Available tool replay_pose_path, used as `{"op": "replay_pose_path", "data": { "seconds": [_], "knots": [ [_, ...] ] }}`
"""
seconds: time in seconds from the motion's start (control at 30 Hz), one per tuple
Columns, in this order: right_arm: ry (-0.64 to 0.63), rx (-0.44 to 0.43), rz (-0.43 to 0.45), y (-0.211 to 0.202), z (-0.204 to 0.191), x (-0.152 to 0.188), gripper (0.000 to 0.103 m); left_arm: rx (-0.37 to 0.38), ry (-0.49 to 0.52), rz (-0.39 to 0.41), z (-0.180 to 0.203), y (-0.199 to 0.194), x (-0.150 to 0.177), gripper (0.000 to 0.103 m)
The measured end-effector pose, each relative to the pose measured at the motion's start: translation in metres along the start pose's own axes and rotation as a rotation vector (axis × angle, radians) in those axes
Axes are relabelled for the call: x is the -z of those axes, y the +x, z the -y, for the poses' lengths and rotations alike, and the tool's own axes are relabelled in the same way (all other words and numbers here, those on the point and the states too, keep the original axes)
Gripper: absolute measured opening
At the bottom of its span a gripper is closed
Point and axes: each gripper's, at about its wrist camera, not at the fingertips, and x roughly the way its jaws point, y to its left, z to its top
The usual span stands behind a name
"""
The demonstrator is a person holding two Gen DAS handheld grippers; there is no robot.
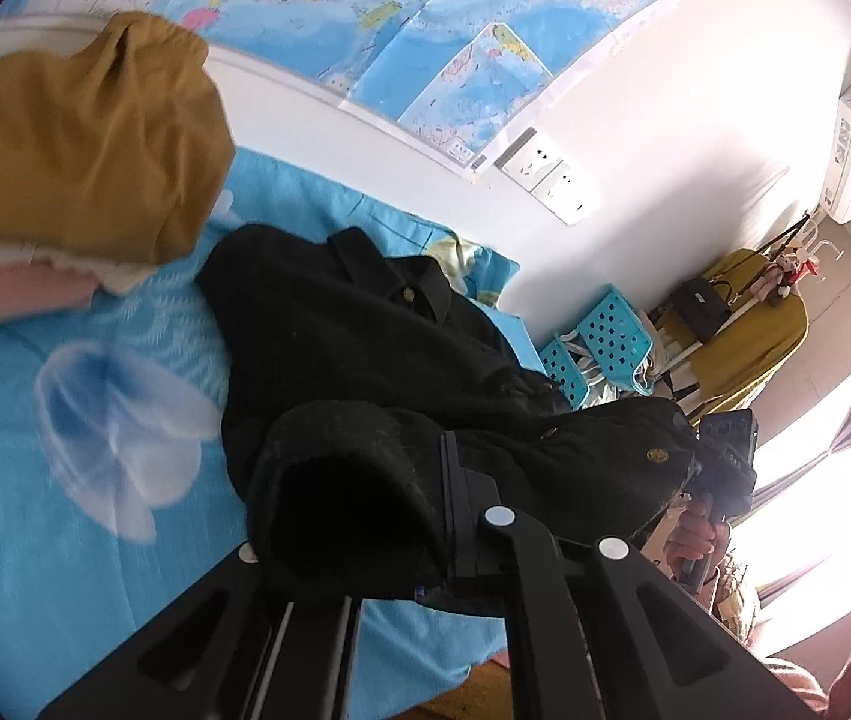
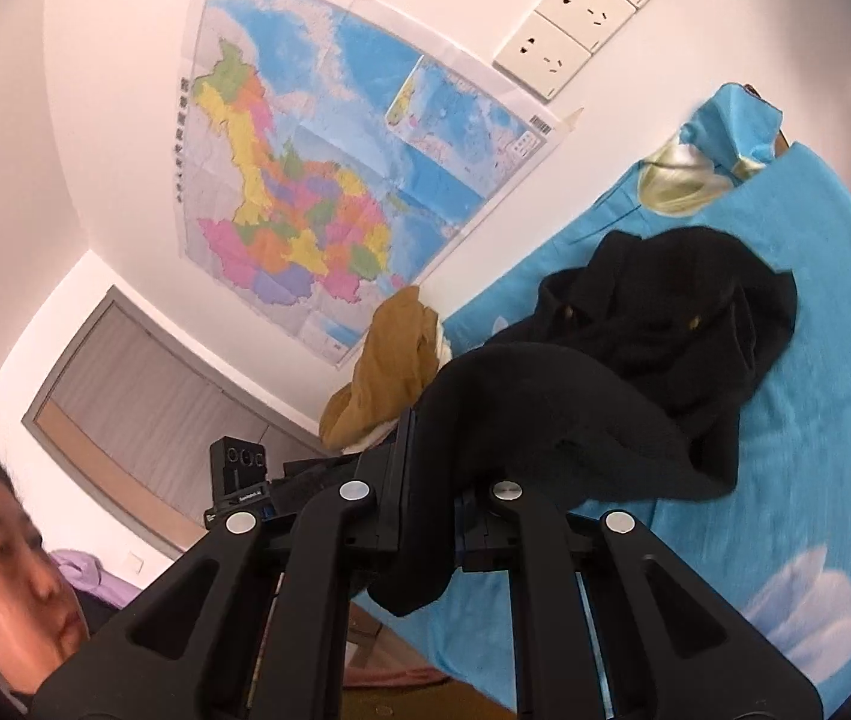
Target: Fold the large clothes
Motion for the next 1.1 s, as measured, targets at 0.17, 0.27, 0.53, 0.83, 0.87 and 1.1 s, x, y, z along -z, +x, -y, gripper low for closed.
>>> {"op": "replay_pose_path", "data": {
  "seconds": [0.17, 0.27, 0.53, 0.83, 0.87, 1.1],
  "knots": [
    [0.026, 0.006, 0.012, 0.011, 0.007, -0.032, 0.010, -0.024, 0.019, -0.007, 0.007, 0.011, -0.040, 0.005],
    [0.040, 0.018, 0.018, 0.020, 0.013, -0.049, 0.010, -0.045, 0.022, -0.006, 0.008, 0.020, -0.066, 0.005],
    [0.093, 0.057, 0.006, 0.044, 0.036, -0.089, 0.010, -0.096, 0.001, -0.039, -0.002, 0.054, -0.119, 0.005],
    [0.176, 0.100, -0.004, 0.068, 0.069, -0.118, 0.010, -0.136, -0.027, -0.079, -0.018, 0.095, -0.162, 0.005],
    [0.189, 0.116, -0.010, 0.073, 0.074, -0.122, 0.010, -0.143, -0.035, -0.085, -0.021, 0.101, -0.166, 0.005],
    [0.290, 0.198, -0.052, 0.105, 0.113, -0.138, 0.010, -0.224, -0.114, -0.182, -0.058, 0.162, -0.192, 0.005]
  ]
}}
